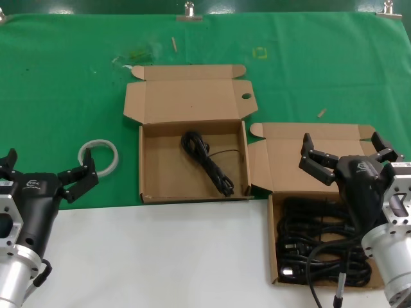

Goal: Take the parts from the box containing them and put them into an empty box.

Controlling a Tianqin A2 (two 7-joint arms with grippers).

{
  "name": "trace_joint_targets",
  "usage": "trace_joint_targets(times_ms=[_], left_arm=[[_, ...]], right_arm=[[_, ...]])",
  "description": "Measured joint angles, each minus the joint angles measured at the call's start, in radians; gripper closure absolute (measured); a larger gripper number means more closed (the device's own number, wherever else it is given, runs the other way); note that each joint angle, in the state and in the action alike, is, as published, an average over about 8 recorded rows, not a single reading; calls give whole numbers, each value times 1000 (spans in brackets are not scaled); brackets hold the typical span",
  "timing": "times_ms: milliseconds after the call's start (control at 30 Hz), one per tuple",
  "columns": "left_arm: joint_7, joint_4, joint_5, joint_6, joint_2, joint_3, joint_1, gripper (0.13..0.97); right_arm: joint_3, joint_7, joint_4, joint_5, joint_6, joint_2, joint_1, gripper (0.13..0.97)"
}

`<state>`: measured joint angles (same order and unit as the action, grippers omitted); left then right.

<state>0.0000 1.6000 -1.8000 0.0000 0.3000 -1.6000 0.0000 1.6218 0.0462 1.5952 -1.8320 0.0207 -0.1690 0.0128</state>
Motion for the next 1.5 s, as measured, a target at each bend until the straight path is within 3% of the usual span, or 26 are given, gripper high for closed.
trace_joint_targets(times_ms=[1500], left_arm=[[0,0,0,0,0,0,0,132]], right_arm=[[0,0,0,0,0,0,0,129]])
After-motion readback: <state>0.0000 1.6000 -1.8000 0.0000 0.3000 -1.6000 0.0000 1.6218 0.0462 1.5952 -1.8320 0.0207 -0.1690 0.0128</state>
